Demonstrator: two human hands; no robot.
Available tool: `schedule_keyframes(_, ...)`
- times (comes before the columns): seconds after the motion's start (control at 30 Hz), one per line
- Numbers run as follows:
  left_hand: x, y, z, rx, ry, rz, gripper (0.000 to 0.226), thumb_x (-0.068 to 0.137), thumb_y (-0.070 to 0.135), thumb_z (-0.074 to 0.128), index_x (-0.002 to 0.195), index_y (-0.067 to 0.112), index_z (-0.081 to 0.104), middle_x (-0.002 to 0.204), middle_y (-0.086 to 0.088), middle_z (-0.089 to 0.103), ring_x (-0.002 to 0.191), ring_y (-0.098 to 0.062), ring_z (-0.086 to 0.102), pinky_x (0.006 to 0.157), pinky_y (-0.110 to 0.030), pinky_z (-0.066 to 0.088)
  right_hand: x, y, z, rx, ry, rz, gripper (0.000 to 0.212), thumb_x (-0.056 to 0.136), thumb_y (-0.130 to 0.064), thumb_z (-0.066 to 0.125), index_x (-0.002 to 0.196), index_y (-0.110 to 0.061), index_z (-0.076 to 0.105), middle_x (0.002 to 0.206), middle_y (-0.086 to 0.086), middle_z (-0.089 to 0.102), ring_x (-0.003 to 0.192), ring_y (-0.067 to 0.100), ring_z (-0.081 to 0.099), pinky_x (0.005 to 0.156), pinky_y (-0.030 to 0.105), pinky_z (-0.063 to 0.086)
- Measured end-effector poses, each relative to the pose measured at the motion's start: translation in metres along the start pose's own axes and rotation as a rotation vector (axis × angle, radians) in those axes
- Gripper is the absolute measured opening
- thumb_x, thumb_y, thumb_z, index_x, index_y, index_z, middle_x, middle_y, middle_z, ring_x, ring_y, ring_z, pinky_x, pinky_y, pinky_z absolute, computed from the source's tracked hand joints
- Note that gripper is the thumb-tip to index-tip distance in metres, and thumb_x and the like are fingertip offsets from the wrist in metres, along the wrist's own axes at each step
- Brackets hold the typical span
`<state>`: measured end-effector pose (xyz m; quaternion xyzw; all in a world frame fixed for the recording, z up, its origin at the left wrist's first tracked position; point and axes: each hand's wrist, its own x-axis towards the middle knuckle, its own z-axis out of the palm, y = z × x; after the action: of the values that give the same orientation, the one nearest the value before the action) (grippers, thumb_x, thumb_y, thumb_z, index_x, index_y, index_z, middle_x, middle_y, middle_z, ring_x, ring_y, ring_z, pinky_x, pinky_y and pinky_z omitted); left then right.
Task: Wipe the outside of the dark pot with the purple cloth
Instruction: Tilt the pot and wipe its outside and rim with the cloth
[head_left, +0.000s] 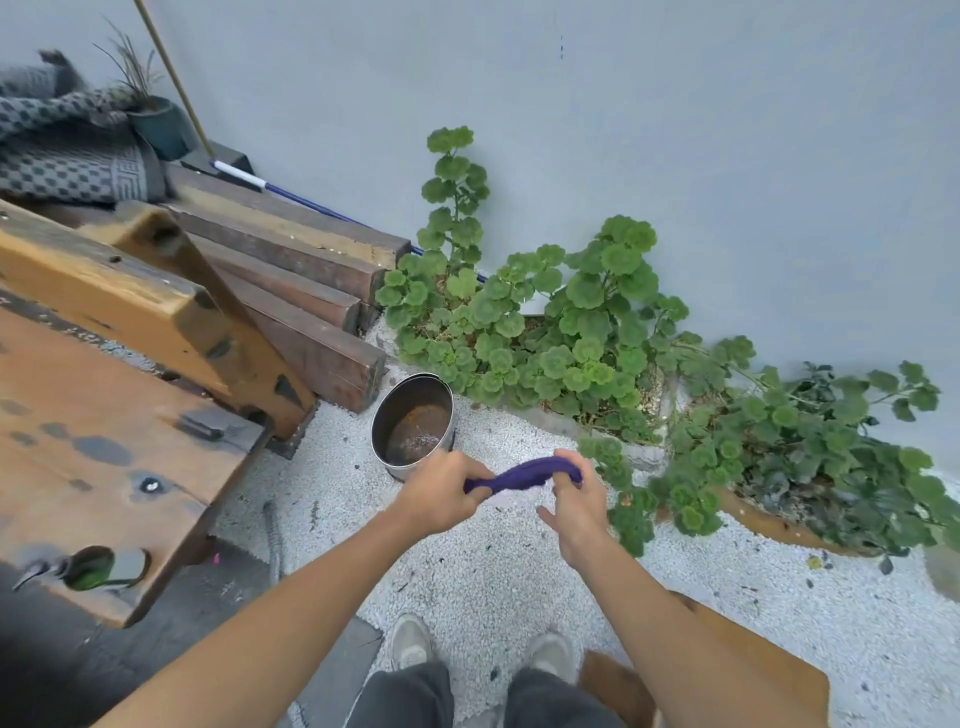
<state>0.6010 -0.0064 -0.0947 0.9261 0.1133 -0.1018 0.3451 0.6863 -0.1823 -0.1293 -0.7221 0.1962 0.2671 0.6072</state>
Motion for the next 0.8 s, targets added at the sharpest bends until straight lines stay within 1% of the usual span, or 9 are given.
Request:
schedule_keyframes(0.13,0.04,-0.014,0.052,-0.018,0.055,0.06,0.013,0.081,0.027,0.063,0.085,0.027,0.076,0.069,0.003,0.072,0.067,-0.021,0.062,0.063,-0.028,0.046,0.059,0.02,0.01,0.133,-0.1,0.018,0.031,0.108,-0.019,0.045,0.104,-0.043,0.066,0.118,0.003,0.067,0.112,0.028,0.061,0.072,0.049,0.052)
schedule_keyframes(0.27,0.078,-0.043,0.12,-0.093,0.155,0.085,0.014,0.085,0.028,0.066,0.092,0.024,0.078,0.061,0.004,0.061,0.059,-0.013,0.047,0.06,-0.024,0.03,0.129,0.056,0.02,0.23,-0.17,0.025,0.026,0.109,-0.022,0.044,0.108,-0.04,0.064,0.102,0.01,0.063,0.09,0.031,0.057,0.064,0.048,0.05)
schedule_keyframes(0.37,0.108,-0.067,0.163,-0.157,0.176,0.093,0.013,0.085,0.025,0.066,0.09,0.02,0.077,0.06,0.005,0.06,0.057,-0.012,0.046,0.058,-0.021,0.032,0.184,0.087,0.03,0.322,-0.191,0.02,0.021,0.106,-0.025,0.051,0.104,-0.04,0.065,0.102,0.01,0.064,0.083,0.025,0.057,0.06,0.034,0.046)
schedule_keyframes(0.47,0.139,-0.097,0.202,-0.158,0.161,0.133,0.015,0.083,0.03,0.064,0.089,0.02,0.074,0.064,-0.001,0.066,0.059,-0.014,0.052,0.061,-0.027,0.039,0.232,0.121,0.042,0.474,-0.254,-0.02,0.011,0.101,-0.025,0.062,0.109,-0.033,0.062,0.101,0.007,0.071,0.081,0.024,0.066,0.066,0.035,0.054)
schedule_keyframes(0.53,0.156,-0.12,0.22,-0.147,0.148,0.154,0.023,0.085,0.04,0.061,0.095,0.025,0.075,0.076,0.005,0.075,0.068,-0.009,0.065,0.068,-0.026,0.049,0.264,0.142,0.051,0.494,-0.334,0.022,0.027,0.098,-0.04,0.062,0.121,-0.026,0.059,0.102,0.007,0.072,0.08,0.024,0.07,0.069,0.038,0.058)
schedule_keyframes(0.6,0.17,-0.149,0.229,-0.088,0.222,0.18,0.027,0.089,0.044,0.055,0.095,0.026,0.074,0.087,0.01,0.076,0.08,-0.008,0.065,0.074,-0.028,0.048,0.294,0.154,0.059,0.475,-0.422,0.076,0.049,0.098,-0.057,0.05,0.121,-0.016,0.065,0.109,0.01,0.074,0.088,0.026,0.073,0.08,0.041,0.057)
schedule_keyframes(0.67,0.186,-0.192,0.236,0.02,0.368,0.122,0.026,0.093,0.043,0.051,0.1,0.026,0.07,0.098,0.008,0.072,0.096,-0.015,0.061,0.08,-0.031,0.046,0.323,0.168,0.068,0.5,-0.488,0.06,0.053,0.102,-0.057,0.041,0.108,-0.014,0.073,0.11,0.01,0.076,0.093,0.025,0.074,0.083,0.038,0.06)
schedule_keyframes(0.73,0.204,-0.238,0.237,0.17,0.468,-0.04,0.029,0.091,0.04,0.049,0.113,0.024,0.061,0.112,0.0,0.064,0.11,-0.023,0.055,0.085,-0.038,0.047,0.346,0.175,0.076,0.507,-0.52,0.037,0.052,0.105,-0.052,0.04,0.096,-0.017,0.076,0.099,0.005,0.079,0.085,0.021,0.076,0.072,0.034,0.063)
schedule_keyframes(0.8,0.219,-0.28,0.24,0.331,0.405,-0.208,0.042,0.092,0.039,0.051,0.127,0.016,0.051,0.124,-0.008,0.055,0.119,-0.031,0.049,0.09,-0.046,0.046,0.372,0.185,0.083,0.493,-0.529,0.016,0.048,0.104,-0.054,0.042,0.1,-0.019,0.074,0.1,0.003,0.079,0.086,0.021,0.076,0.071,0.035,0.063)
